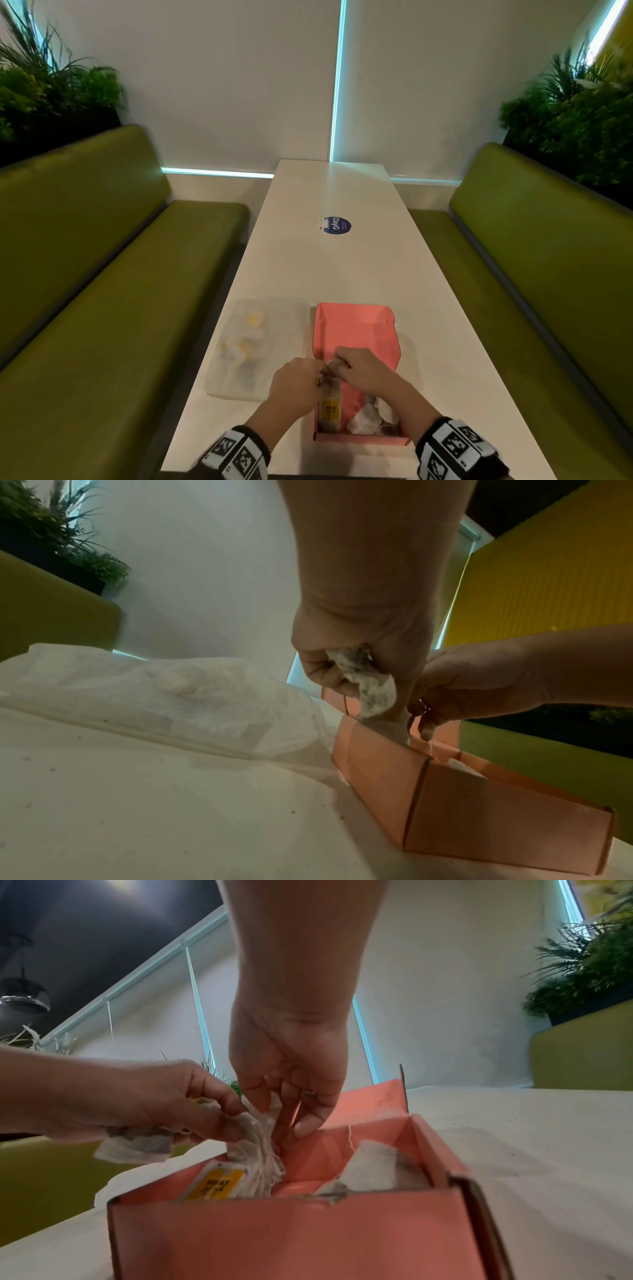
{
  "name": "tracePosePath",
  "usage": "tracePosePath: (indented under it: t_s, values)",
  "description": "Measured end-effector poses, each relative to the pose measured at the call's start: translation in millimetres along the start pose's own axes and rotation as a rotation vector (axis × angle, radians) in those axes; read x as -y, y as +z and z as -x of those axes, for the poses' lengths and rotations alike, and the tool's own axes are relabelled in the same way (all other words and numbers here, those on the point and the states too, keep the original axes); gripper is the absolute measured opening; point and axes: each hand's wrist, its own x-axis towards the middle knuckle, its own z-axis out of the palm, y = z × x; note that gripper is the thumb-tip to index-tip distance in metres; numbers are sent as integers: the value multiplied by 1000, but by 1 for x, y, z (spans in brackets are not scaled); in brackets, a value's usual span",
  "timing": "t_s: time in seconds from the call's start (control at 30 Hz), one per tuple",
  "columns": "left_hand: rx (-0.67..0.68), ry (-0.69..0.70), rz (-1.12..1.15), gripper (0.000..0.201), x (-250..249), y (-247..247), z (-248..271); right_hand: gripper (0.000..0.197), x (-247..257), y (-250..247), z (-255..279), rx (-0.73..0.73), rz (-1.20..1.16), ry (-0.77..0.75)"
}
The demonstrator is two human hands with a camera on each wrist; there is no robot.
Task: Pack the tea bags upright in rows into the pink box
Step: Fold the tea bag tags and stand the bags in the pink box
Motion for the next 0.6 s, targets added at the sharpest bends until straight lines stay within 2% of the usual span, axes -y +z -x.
tracePosePath:
  t_s: [0.17,0.27,0.47,0.6]
  values:
    - [8,0,-20,28,1,3,-1,28,8,1,-1,24,140,-31]
    - [2,-1,-39,28,2,4,-1,23,9,5,-5,-44,226,-37]
    - [-10,17,-44,27,3,6,1,25,9,6,-10,-181,259,-18]
    - [-21,27,-41,28,4,5,2,14,10,10,-11,-203,189,-36]
